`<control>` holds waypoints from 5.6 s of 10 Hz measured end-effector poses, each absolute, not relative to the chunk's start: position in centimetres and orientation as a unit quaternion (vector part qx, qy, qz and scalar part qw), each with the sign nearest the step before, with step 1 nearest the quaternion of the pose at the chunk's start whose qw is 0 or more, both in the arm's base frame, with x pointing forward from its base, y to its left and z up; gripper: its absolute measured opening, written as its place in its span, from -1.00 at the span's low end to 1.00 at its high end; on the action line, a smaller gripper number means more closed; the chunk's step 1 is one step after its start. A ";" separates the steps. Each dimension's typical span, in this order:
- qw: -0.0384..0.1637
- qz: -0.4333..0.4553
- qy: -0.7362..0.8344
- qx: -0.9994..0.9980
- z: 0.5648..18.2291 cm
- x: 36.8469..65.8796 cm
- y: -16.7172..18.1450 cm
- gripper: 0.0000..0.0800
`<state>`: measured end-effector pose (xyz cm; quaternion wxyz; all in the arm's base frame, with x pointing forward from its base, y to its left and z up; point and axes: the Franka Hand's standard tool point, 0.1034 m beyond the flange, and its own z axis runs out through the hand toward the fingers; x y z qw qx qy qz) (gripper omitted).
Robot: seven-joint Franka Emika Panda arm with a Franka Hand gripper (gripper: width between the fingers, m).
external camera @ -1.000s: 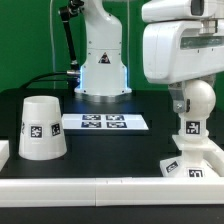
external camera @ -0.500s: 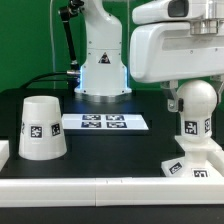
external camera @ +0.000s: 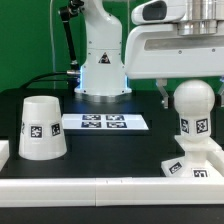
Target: Assemble lamp
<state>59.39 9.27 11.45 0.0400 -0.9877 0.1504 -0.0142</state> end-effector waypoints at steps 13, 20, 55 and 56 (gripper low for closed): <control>0.045 -0.020 -0.014 -0.999 11.3 60.2 10.1 0.75; 0.027 -0.027 -0.315 -0.948 11.3 60.7 10.7 0.75; 0.030 -0.018 0.157 -0.987 10.4 60.2 10.4 0.44; 0.031 -0.018 0.174 -0.984 10.4 60.2 10.4 0.44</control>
Offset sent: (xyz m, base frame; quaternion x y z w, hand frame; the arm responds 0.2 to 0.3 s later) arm 0.0064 0.0081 0.0004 -0.0048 -0.0282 0.1490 0.9884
